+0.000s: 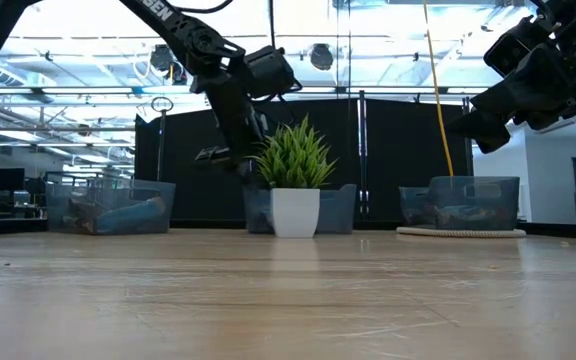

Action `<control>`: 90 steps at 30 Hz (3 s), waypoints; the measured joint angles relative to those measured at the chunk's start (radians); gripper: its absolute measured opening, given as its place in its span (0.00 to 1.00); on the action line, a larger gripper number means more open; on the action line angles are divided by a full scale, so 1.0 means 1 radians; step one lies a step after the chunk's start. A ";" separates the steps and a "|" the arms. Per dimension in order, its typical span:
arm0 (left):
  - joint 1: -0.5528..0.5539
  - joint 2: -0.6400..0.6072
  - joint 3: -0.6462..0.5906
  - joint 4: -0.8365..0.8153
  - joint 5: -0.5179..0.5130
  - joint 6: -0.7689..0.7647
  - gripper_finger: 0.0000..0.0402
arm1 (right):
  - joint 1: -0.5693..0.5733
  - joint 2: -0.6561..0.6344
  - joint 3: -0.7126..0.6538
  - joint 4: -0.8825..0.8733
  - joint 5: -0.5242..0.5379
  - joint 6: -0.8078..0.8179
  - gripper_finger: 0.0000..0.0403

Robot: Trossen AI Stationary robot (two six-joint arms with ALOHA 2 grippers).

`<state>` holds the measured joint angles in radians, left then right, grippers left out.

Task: Pick and place Granola Bars by type
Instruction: Return to Home Position

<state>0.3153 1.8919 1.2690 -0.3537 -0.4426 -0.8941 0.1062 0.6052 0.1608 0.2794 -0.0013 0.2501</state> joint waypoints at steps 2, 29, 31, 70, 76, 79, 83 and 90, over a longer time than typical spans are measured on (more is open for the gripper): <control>0.001 -0.006 -0.001 0.000 0.002 -0.001 0.35 | 0.000 0.000 0.000 0.000 0.000 0.000 0.59; 0.029 -0.351 0.181 0.015 0.239 0.391 0.52 | 0.000 0.000 0.000 0.000 0.000 0.000 0.59; 0.026 -0.399 0.182 0.027 0.290 0.426 0.51 | 0.000 0.000 0.000 0.000 0.000 0.000 0.59; -0.223 -0.638 0.181 -0.039 0.991 0.853 0.38 | 0.000 -0.149 -0.143 0.119 0.000 -0.004 0.59; -0.270 -0.637 0.181 -0.072 0.942 0.912 0.41 | 0.000 -0.218 -0.144 0.118 0.000 -0.004 0.59; -0.285 -0.637 0.181 -0.069 0.939 0.926 0.43 | 0.000 -0.251 -0.144 0.122 0.000 -0.004 0.59; -0.288 -0.637 0.181 -0.064 0.939 0.914 0.45 | 0.000 -0.302 -0.145 0.119 0.000 -0.004 0.59; -0.267 -0.732 0.159 -0.122 0.840 0.891 0.43 | 0.000 -0.378 -0.146 0.121 0.000 -0.004 0.59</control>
<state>0.0486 1.1602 1.4284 -0.4761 0.3976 -0.0034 0.1064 0.2274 0.0151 0.4007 -0.0013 0.2462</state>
